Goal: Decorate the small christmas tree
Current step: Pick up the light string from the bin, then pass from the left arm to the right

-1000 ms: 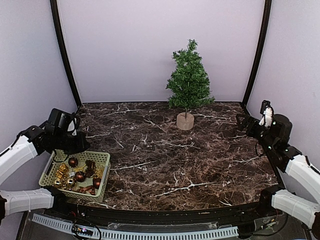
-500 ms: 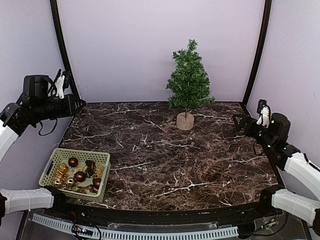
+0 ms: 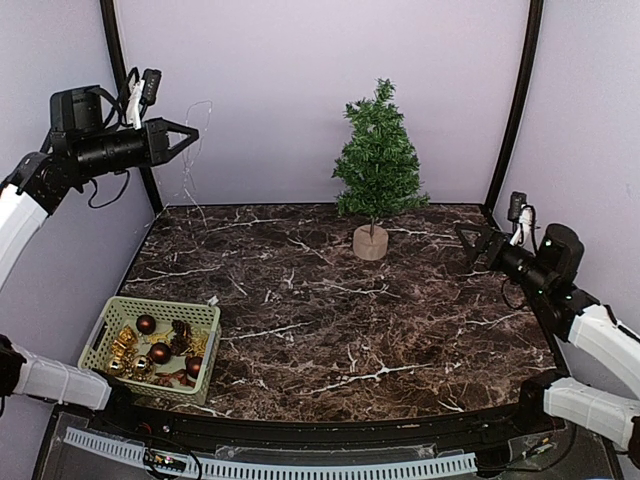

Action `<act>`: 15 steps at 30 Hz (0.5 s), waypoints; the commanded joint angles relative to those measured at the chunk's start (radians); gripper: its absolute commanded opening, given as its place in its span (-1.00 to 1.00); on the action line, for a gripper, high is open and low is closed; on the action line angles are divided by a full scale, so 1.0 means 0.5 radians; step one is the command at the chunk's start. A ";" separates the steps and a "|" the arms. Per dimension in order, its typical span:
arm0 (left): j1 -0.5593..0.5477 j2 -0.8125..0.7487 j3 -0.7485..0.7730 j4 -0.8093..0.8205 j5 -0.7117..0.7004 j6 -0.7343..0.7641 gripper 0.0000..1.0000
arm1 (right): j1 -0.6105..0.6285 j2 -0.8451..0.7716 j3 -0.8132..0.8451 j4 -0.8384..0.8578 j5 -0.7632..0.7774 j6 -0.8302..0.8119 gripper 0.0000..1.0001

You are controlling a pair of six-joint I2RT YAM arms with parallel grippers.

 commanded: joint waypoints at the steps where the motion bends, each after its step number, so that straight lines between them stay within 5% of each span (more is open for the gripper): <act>1: -0.008 0.105 0.133 0.265 0.343 -0.031 -1.00 | 0.152 0.008 0.013 0.236 -0.138 0.070 0.96; 15: -0.097 0.415 0.155 0.640 0.738 -0.244 -1.00 | 1.114 0.696 0.278 0.606 0.332 -0.119 0.58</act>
